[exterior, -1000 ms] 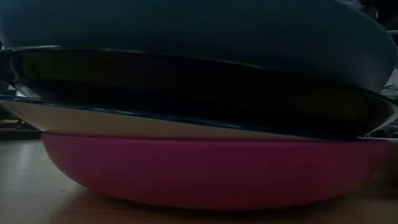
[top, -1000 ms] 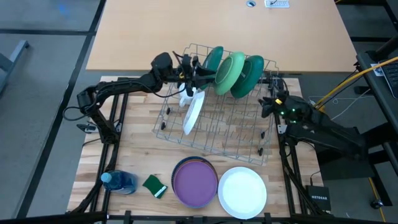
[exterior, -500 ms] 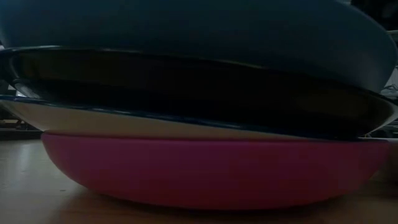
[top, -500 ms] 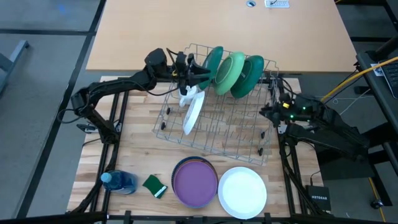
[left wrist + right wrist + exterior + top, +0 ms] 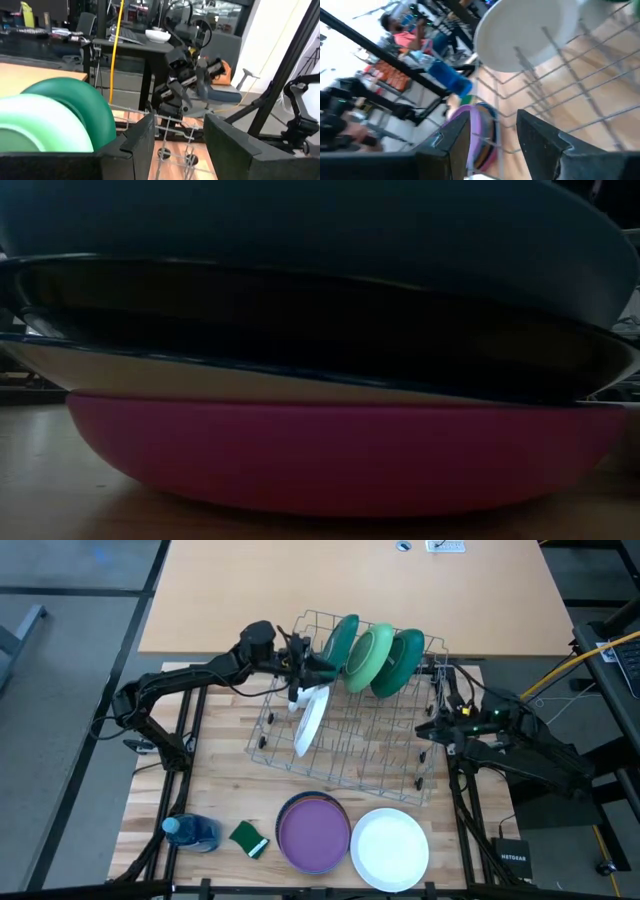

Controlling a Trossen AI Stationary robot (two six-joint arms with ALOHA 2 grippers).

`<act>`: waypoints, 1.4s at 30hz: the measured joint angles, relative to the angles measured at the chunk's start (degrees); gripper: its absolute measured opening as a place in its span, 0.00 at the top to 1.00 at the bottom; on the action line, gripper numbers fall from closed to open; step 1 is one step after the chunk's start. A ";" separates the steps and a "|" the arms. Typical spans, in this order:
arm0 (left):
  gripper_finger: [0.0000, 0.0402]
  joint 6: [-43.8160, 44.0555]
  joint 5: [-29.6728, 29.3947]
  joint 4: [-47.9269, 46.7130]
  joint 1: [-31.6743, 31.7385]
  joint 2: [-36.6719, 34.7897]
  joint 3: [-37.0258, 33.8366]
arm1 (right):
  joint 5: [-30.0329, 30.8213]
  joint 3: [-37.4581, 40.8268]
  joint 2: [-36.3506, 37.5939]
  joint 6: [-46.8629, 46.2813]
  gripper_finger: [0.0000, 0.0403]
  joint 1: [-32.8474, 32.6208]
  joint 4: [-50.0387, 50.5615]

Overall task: Sort dishes
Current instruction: Put the white plate in the dish rack

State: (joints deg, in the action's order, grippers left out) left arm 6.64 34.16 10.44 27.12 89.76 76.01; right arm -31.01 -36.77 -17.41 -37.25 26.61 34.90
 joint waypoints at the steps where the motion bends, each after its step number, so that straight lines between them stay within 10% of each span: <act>1: 0.60 -0.62 -0.01 -0.50 -0.15 0.00 0.00 | -0.26 -0.17 -0.01 -0.77 0.59 -0.02 -0.44; 17: 0.60 -3.78 -0.03 -0.83 -2.00 0.00 0.02 | 4.36 -3.87 -7.36 1.23 0.59 -0.01 -6.26; 28: 0.60 -2.12 -0.03 -0.92 -2.39 0.00 0.04 | -3.60 -3.83 -21.44 3.67 0.59 -8.80 -25.21; 42: 0.60 -3.27 -0.05 -2.88 -3.95 0.00 0.04 | 30.62 -3.84 -22.72 -8.04 0.59 -46.89 -18.35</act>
State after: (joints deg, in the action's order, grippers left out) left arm 3.37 34.11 7.56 23.17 89.76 76.05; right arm -0.39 -40.61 -40.13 -45.30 -20.28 16.55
